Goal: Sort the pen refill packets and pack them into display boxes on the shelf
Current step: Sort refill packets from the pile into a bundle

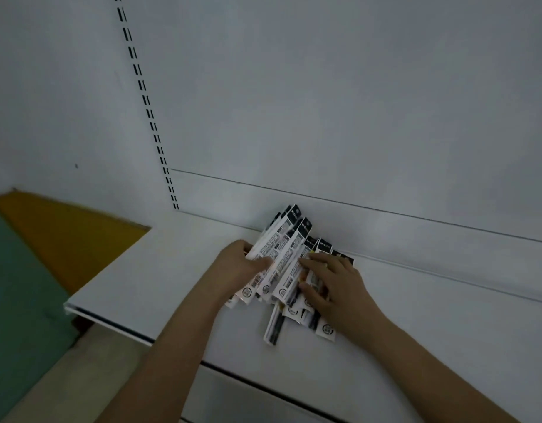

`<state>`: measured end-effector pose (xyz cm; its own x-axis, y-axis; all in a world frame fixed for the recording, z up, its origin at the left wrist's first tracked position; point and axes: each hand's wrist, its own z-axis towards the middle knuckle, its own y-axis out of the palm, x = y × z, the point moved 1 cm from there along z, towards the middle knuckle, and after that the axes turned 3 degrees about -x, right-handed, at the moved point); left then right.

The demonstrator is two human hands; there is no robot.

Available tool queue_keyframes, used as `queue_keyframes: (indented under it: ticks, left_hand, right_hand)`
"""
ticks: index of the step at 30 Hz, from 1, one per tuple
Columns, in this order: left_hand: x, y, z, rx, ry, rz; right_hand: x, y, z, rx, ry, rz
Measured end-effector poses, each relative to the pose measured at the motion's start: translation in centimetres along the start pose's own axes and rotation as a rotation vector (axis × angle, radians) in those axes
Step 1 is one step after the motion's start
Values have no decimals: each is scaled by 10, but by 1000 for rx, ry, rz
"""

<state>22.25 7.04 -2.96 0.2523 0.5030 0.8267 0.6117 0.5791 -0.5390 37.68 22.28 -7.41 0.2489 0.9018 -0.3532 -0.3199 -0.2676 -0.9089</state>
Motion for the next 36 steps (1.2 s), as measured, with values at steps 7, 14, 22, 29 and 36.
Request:
queue_keyframes:
  ticks: [7, 14, 22, 29, 36]
  left_hand:
    - [-3, -6, -6, 56, 46, -334]
    - [14, 3, -16, 81, 261, -461]
    - [23, 41, -32, -75, 426, -275]
    - [20, 41, -39, -121, 574, -47]
    - [-32, 25, -19, 296, 330, 362]
  right_hand:
    - [2, 0, -1, 14, -10, 7]
    - [-8, -21, -8, 104, 46, 286]
    - [-44, -61, 11, 143, 58, 772]
    - [-65, -40, 29, 270, 187, 990]
    - [-30, -57, 20, 691, 140, 1158]
